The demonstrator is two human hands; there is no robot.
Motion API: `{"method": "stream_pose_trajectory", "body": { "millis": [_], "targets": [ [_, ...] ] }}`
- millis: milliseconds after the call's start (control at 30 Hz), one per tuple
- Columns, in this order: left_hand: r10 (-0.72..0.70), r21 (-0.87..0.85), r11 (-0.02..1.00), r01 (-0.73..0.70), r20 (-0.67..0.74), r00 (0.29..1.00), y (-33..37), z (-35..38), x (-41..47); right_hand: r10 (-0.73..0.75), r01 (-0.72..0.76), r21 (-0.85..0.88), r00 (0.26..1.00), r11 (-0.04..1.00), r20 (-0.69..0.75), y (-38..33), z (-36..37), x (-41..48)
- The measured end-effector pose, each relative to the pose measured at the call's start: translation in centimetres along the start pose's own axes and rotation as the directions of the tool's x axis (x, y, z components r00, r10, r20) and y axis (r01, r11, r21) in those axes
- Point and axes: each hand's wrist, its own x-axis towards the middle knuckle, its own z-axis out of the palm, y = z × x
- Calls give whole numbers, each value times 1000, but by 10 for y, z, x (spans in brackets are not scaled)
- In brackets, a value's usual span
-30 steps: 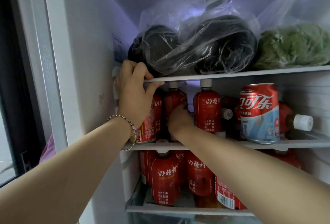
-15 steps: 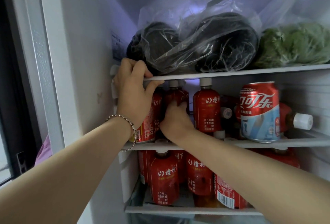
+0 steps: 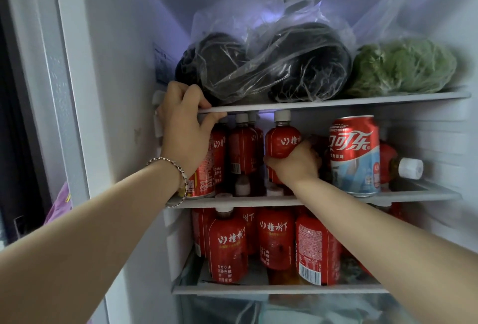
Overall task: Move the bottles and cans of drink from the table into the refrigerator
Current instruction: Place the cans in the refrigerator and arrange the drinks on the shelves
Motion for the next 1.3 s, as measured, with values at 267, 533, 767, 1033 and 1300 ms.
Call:
{"method": "stream_pose_trajectory", "body": {
  "millis": [267,533,767,1033,1300],
  "targets": [
    [23,-52,998,-24,-22,999,0,0,1,-114,162,-94,916,982,386,-26,33,-10],
    [33,-26,999,-33,-31,999,-1,1,1,5,-88,140,861,986,509,-32,24,7],
    [28,32,999,-27,-47,998,-3,3,-1,17,-228,660,950,716,311,-2,92,113],
    [57,66,996,-53,-62,996,-3,3,-1,-51,-228,660,926,716,374,-11,93,95],
    [13,27,1000,-12,-24,1000,-2,3,-1,-100,-275,633,866,724,490,-25,59,71]
  ]
}}
